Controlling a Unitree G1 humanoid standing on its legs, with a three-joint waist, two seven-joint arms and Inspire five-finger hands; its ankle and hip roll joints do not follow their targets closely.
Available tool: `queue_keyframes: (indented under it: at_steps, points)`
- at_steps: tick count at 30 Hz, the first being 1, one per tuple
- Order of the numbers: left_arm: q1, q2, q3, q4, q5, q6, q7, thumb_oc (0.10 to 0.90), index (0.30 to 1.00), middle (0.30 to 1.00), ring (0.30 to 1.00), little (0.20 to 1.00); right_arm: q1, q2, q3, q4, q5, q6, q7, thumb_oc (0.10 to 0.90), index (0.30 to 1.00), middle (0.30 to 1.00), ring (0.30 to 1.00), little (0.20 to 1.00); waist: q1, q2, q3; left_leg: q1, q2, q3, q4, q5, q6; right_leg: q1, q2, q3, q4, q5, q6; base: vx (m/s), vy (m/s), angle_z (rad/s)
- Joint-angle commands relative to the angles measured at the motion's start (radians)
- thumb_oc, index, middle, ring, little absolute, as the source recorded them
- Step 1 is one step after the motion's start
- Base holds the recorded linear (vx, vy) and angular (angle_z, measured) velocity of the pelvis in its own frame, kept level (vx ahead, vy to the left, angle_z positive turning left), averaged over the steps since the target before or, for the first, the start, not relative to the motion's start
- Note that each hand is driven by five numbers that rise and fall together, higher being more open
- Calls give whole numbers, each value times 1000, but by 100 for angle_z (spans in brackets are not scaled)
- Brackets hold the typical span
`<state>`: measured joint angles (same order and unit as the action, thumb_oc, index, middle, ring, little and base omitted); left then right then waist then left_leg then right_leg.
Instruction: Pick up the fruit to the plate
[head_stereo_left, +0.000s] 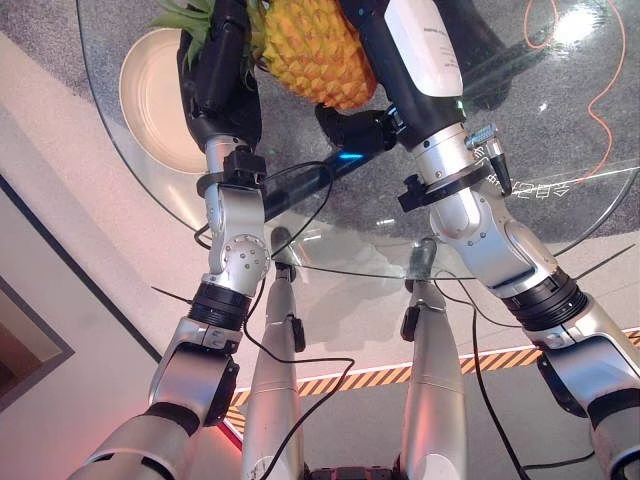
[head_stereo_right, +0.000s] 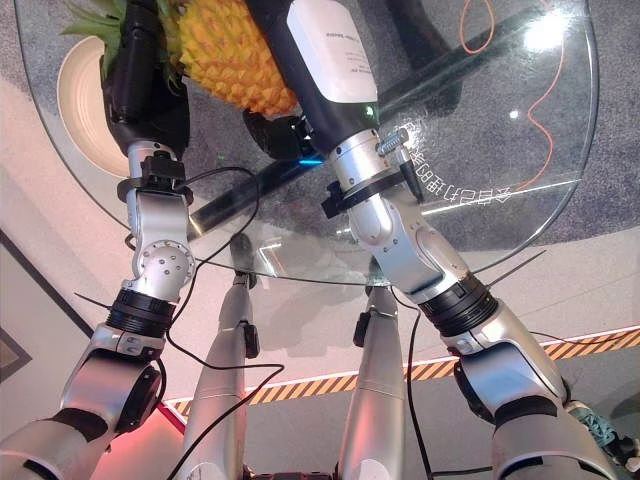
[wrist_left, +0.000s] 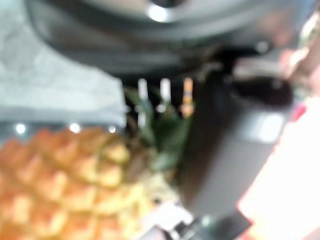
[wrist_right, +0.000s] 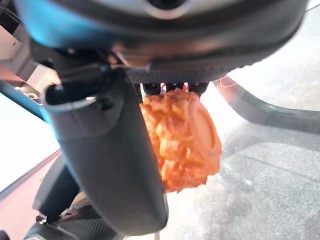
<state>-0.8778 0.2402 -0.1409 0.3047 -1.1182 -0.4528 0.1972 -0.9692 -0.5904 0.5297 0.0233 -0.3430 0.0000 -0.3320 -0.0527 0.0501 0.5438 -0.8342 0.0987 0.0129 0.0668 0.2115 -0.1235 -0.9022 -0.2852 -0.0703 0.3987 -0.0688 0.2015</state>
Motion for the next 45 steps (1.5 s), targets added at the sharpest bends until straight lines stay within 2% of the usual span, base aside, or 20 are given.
queue_keyframes:
  at_steps: [1, 21, 29, 45]
  points:
    - [-128, 7, 9, -105, 97, -114, -2, 100, 300, 300, 300, 200, -136, 46, -108, -93, -8, -68, -110, 800, 900, 900, 900, 900, 27, -43, -24, 19, 4, -13, 64, -89, -15, 84, 42, -41, -222, 189, -7, 0, 0, 0]
    - [-136, -6, 43, -110, 126, -186, 61, 100, 300, 300, 300, 200, -130, 57, -125, -74, -10, -61, -149, 800, 900, 900, 900, 900, 28, -43, -24, 18, 4, -14, 62, -89, -18, 81, 43, -40, -220, 185, -10, 0, 0, 0]
    - [-130, -9, 69, -101, 104, -255, 76, 100, 300, 300, 300, 200, -121, 60, -138, -63, -7, -60, -165, 800, 900, 900, 900, 900, 26, -43, -24, 18, 5, -15, 67, -93, -18, 80, 44, -37, -216, 180, -11, 0, 0, 0]
    - [-146, -15, 103, -132, 194, -366, 185, 100, 300, 300, 300, 200, -122, 61, -145, -55, -9, -53, -176, 800, 900, 900, 900, 900, 29, -44, -24, 16, 5, -17, 62, -91, -20, 76, 45, -36, -218, 180, -13, 0, 0, 0]
